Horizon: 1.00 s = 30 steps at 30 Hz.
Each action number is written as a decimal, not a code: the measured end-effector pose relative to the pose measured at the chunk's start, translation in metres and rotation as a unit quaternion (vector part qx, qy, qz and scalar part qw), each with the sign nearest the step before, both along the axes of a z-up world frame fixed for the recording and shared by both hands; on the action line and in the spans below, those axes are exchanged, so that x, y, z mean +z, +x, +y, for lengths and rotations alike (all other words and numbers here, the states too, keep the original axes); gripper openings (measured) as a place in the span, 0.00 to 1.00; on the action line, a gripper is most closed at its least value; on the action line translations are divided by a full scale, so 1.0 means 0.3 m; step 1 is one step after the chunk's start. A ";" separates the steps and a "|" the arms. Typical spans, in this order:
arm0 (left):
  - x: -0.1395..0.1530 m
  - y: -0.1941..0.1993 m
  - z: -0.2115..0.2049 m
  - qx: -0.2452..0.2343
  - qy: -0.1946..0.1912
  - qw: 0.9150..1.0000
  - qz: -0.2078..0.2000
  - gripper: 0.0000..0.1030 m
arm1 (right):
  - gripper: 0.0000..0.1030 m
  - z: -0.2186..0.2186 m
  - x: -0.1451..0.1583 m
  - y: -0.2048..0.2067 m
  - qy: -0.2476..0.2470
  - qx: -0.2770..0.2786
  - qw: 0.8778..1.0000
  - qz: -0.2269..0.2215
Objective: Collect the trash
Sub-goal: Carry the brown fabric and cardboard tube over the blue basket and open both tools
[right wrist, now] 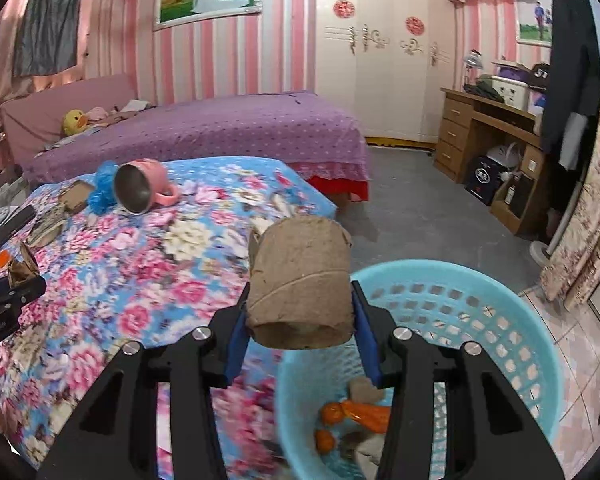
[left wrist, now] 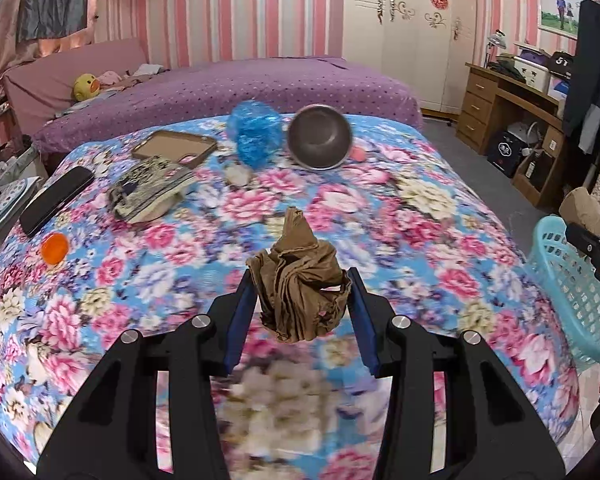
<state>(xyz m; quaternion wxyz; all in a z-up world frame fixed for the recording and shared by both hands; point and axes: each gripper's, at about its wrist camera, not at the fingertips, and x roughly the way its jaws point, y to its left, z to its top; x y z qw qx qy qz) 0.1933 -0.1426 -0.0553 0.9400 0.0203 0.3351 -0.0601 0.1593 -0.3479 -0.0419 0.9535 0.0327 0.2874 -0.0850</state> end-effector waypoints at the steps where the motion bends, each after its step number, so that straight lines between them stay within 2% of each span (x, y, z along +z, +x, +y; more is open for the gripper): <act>1: 0.001 -0.003 -0.017 -0.002 0.001 1.000 -0.002 0.43 | 0.45 -0.015 -0.001 -0.005 0.002 -0.003 1.000 0.000; 16: 0.018 -0.065 -0.269 -0.047 0.013 0.999 -0.015 0.43 | 0.45 -0.256 -0.024 -0.101 0.015 -0.063 0.998 0.002; 21: 0.019 -0.077 -0.355 -0.063 0.011 0.998 -0.018 0.43 | 0.45 -0.315 -0.028 -0.125 0.004 -0.079 0.997 0.003; 30: 0.013 -0.075 -0.512 -0.095 0.002 0.995 -0.016 0.43 | 0.45 -0.379 -0.043 -0.139 -0.003 -0.084 0.996 0.009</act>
